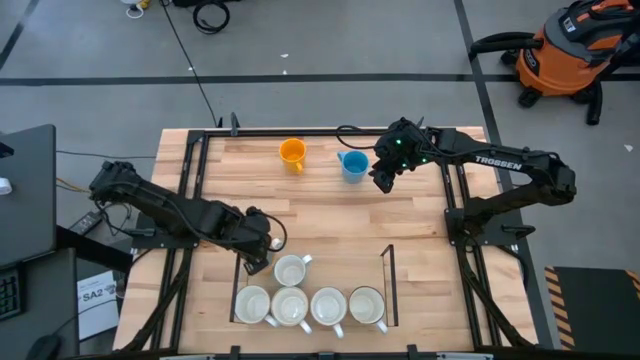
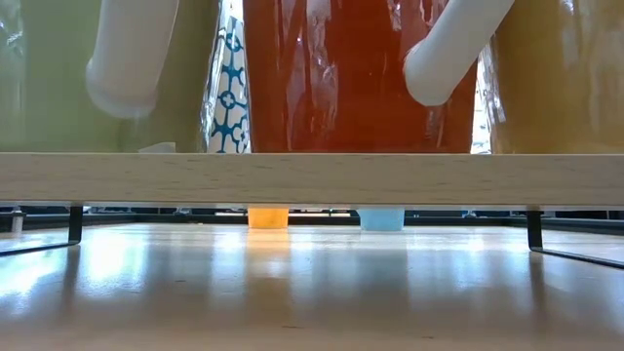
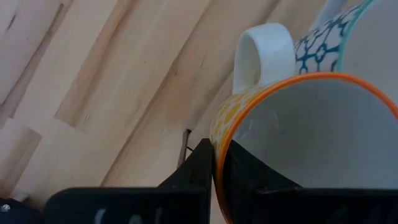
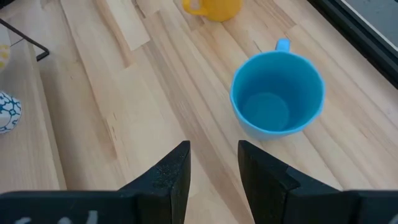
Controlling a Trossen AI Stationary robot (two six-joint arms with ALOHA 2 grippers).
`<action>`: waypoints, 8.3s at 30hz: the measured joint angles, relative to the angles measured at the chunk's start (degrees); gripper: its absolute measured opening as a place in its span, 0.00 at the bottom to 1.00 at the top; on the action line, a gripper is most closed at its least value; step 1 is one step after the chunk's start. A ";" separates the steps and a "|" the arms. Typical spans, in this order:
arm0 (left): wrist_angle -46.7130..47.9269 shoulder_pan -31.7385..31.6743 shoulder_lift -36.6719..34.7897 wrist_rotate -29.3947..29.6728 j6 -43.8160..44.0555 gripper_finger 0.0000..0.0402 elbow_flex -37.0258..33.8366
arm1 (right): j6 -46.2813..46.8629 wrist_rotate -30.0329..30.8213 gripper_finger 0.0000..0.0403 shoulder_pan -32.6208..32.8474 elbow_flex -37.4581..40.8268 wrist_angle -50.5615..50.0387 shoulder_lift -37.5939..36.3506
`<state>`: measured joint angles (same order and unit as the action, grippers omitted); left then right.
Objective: Place coffee mugs
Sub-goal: Put the yellow patterned mug on the shelf, then put the yellow mug on the shelf
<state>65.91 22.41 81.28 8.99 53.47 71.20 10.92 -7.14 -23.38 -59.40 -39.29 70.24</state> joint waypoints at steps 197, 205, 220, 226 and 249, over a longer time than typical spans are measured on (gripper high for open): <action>-20.33 -45.11 29.00 -11.13 -10.88 0.32 13.11 | -0.59 -0.02 0.35 0.00 0.02 1.25 -0.02; -19.65 -45.40 28.41 -19.40 -19.29 0.38 13.11 | -0.59 -0.02 0.35 0.00 0.02 1.24 -0.02; -19.16 -46.76 20.22 -22.02 -32.83 0.38 13.12 | -0.59 -0.02 0.35 0.00 0.02 1.11 -0.02; -20.79 -47.01 17.33 -19.03 -49.00 0.38 13.16 | -0.59 -0.02 0.35 0.00 0.02 1.11 -0.02; -20.10 -47.80 22.02 -2.02 -69.29 0.38 13.18 | -0.57 -0.02 0.35 0.00 0.02 1.30 -0.02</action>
<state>45.81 -25.38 103.30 6.97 -15.81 84.38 10.35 -7.16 -23.38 -59.37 -37.98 70.22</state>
